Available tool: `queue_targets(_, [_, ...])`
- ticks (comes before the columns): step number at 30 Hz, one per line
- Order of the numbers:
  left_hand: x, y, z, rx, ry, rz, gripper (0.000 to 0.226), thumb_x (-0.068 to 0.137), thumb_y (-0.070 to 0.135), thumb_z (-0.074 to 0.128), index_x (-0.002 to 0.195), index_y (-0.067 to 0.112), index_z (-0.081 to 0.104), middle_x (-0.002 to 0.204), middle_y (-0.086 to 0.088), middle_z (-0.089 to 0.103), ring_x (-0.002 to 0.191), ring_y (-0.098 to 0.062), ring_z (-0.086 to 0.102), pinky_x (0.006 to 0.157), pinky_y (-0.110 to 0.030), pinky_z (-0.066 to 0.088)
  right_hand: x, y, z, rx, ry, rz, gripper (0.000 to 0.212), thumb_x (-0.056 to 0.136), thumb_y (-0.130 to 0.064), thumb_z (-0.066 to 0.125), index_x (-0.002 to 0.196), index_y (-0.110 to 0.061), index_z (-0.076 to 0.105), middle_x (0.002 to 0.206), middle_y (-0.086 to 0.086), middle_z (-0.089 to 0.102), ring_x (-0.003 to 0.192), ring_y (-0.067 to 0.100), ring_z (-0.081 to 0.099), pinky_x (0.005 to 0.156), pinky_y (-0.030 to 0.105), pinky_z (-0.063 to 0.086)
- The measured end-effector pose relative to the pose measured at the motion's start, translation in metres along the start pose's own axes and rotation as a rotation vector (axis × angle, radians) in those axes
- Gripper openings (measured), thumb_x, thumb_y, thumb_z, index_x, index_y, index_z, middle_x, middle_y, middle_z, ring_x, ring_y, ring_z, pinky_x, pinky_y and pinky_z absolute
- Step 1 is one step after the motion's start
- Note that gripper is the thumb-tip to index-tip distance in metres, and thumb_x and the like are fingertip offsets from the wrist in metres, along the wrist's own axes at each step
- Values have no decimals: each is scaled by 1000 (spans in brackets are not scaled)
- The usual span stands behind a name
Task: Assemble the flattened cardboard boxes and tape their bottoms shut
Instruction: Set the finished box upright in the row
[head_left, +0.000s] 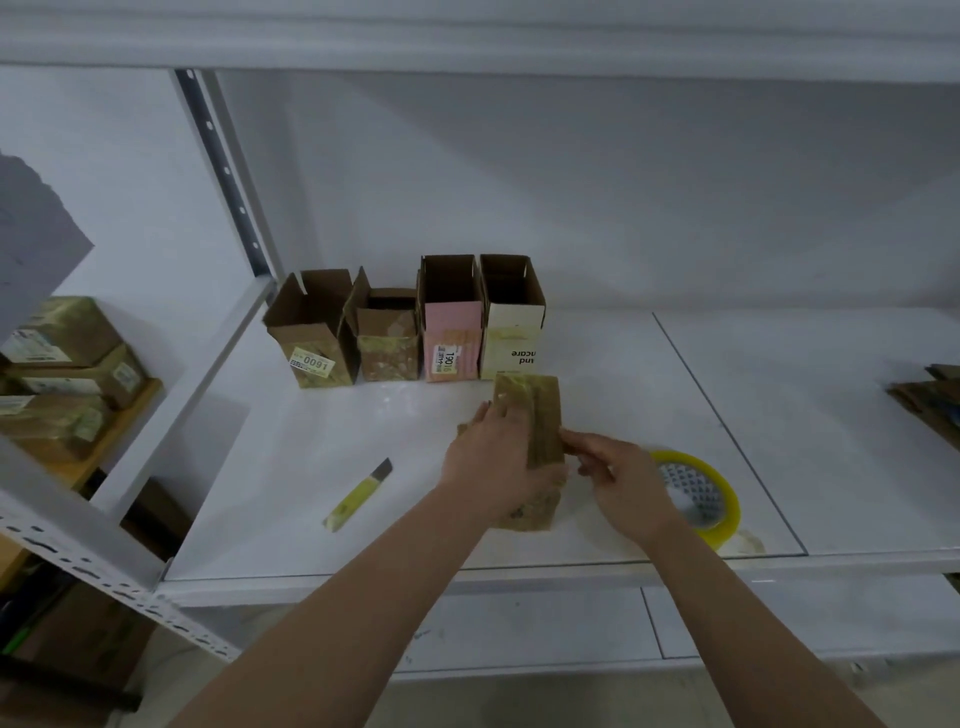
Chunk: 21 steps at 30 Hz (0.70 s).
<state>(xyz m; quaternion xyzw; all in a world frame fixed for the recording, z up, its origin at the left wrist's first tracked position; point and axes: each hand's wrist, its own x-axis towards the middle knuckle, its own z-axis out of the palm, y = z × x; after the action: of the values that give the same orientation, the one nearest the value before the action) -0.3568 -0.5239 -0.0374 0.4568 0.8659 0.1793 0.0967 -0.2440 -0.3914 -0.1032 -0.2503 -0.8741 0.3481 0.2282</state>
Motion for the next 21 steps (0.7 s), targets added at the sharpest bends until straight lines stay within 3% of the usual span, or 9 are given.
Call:
queue_targets(2, [4, 14, 9, 6, 36, -52, 83, 85, 64, 54, 141, 7, 31, 150, -13, 28, 142, -37, 23, 107, -50, 39, -1, 2, -4, 81, -35, 114, 45, 94, 11, 44, 131, -12, 58, 111, 5, 69, 90, 17, 64, 89, 34, 54])
queue_targets(5, [8, 21, 29, 52, -27, -107, 99, 83, 73, 46, 152, 14, 7, 161, -11, -7, 147, -41, -8, 115, -54, 22, -9, 4, -7, 159, -27, 245, 46, 91, 18, 41, 131, -1, 54, 106, 14, 64, 88, 21, 59, 77, 14, 50])
queue_targets(7, [10, 15, 38, 74, -45, -150, 106, 79, 79, 45, 154, 21, -3, 161, -7, -17, 147, -41, -5, 112, -52, 29, -14, 6, -8, 172, -15, 294, 40, 93, 15, 43, 127, 0, 56, 108, 13, 63, 93, 22, 60, 82, 15, 51])
queue_targets(8, [10, 12, 40, 71, -42, -169, 106, 78, 78, 46, 154, 23, -4, 161, -5, -17, 147, -41, 4, 107, -50, 36, -15, 7, -8, 161, -12, 312, 37, 94, 12, 44, 126, -1, 58, 109, 14, 64, 96, 24, 61, 89, 23, 52])
queue_targets(10, [9, 6, 36, 52, -14, -175, 100, 79, 72, 50, 153, 24, 1, 162, -3, -11, 138, -39, 29, 95, -46, 45, -16, 8, -10, 145, -8, 340, 34, 95, 7, 46, 124, -5, 60, 109, 15, 66, 94, 26, 62, 94, 36, 50])
queue_targets(13, [6, -6, 21, -88, 112, -151, 84, 85, 65, 46, 150, 24, 12, 159, -3, 13, 123, -35, 48, 91, -43, 46, -16, 3, -14, 136, 9, 345, 33, 96, 4, 46, 123, -7, 61, 107, 13, 68, 88, 24, 64, 87, 34, 51])
queue_targets(16, [0, -16, 2, -700, 246, -144, 51, 97, 53, 38, 142, 30, 33, 134, 0, 52, 116, -25, 56, 91, -37, 47, -11, -6, -18, 176, 26, 370, 27, 98, -2, 45, 120, -9, 58, 101, 7, 66, 83, 21, 63, 72, 19, 48])
queue_targets(18, [-6, -14, -7, -1102, 264, -159, 34, 103, 38, 33, 135, 30, 43, 118, 4, 62, 110, -15, 59, 87, -27, 49, -7, -19, -18, 260, 29, 400, 21, 101, -9, 42, 116, -14, 56, 102, 5, 66, 80, 18, 63, 63, 18, 44])
queue_targets(21, [-13, -16, -2, -1237, 223, -216, 41, 105, 36, 27, 132, 22, 53, 119, -1, 66, 111, -16, 62, 97, -35, 51, -3, -39, -15, 484, 52, 440, 20, 103, -17, 40, 115, -17, 56, 99, 8, 69, 80, 21, 65, 66, 30, 51])
